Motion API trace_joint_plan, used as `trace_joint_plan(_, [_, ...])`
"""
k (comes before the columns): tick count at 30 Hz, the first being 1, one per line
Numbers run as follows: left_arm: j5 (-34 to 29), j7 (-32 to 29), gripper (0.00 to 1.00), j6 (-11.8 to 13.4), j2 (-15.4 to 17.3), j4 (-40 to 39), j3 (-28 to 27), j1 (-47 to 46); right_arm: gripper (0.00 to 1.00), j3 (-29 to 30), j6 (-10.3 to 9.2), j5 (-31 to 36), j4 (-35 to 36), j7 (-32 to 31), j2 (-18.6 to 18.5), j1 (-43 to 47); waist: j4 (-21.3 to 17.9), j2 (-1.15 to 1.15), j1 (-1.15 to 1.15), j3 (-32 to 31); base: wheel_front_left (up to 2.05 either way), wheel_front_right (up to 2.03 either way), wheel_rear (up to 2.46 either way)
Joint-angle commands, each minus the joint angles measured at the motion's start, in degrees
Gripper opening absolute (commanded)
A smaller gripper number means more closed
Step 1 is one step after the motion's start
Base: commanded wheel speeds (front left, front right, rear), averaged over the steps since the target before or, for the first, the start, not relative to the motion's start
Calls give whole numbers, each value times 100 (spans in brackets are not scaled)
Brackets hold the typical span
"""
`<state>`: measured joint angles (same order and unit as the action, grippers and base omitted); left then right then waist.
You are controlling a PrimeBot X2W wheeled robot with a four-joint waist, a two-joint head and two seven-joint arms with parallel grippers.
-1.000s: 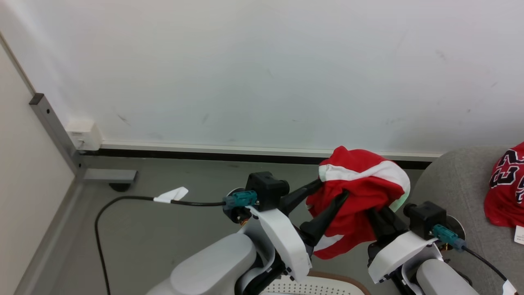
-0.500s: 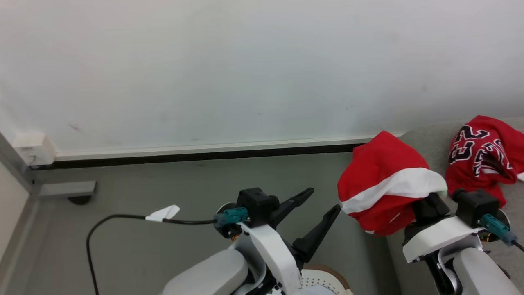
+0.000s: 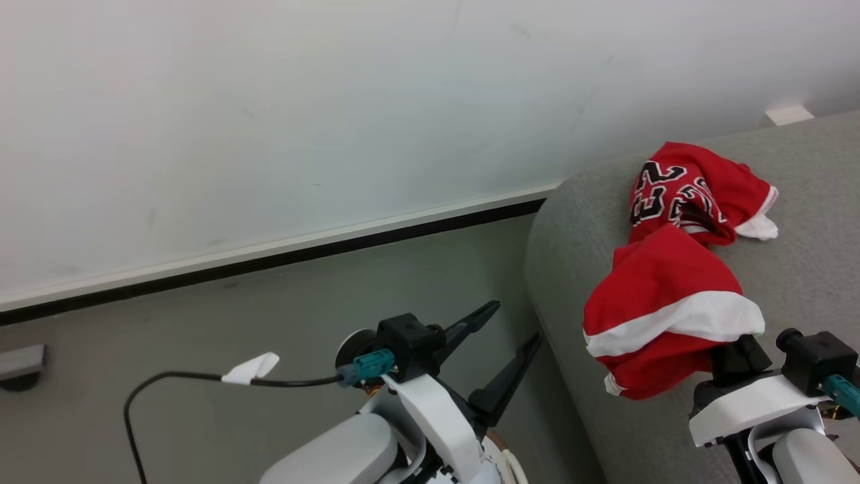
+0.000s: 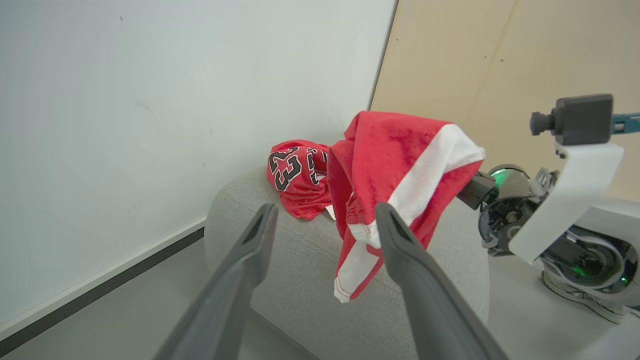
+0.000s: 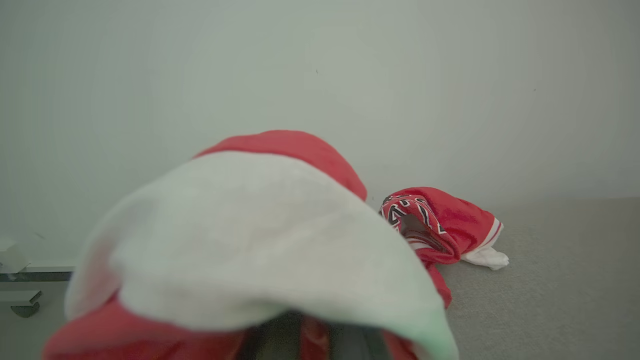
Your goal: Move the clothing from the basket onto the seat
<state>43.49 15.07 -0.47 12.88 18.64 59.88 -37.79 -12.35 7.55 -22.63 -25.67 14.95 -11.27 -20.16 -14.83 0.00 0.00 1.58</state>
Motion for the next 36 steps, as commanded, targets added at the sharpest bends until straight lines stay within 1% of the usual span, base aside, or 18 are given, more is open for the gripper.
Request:
trace_joint_plan(1, [-110,5,100,7,13,-24,-67,106,0,52,-13,67,69,12,-34,109,-293,0,0,91,0,0,0])
trace_joint_plan(7, [-494,6,100,-32,7,-151,-348,325,0,204,-13,122,294,13,29,297,-721,0,0,192,0,0,0])
trace_joint_plan(13, [-766,7,100,-99,-108,-147,-540,422,0,309,-13,188,463,13,19,360,-993,0,0,274,0,0,0])
trace_joint_plan(18, [-951,8,100,-182,-192,-103,-654,419,0,355,-13,190,534,13,17,351,-1050,0,0,369,0,0,0])
trace_joint_plan(24, [-1125,8,100,-271,-229,-150,-757,345,0,496,-13,246,634,13,-55,177,-999,0,0,526,0,0,0])
trace_joint_plan(28, [-1322,8,100,-337,-183,-193,-784,239,0,642,-13,255,687,-41,-218,-101,-920,0,0,741,0,0,0])
trace_joint_plan(31, [-1419,8,100,-388,-126,-243,-760,104,0,833,-13,298,691,-199,-448,-378,-826,0,0,1010,0,0,0])
trace_joint_plan(33, [-1509,6,100,-420,-98,-297,-726,-13,0,1011,-13,404,656,-330,-710,-585,-738,0,0,1218,0,0,0])
trace_joint_plan(36, [-1636,-14,100,-471,-14,-369,-668,-205,0,1287,-13,435,574,-576,-992,-830,-602,0,0,1557,0,0,0])
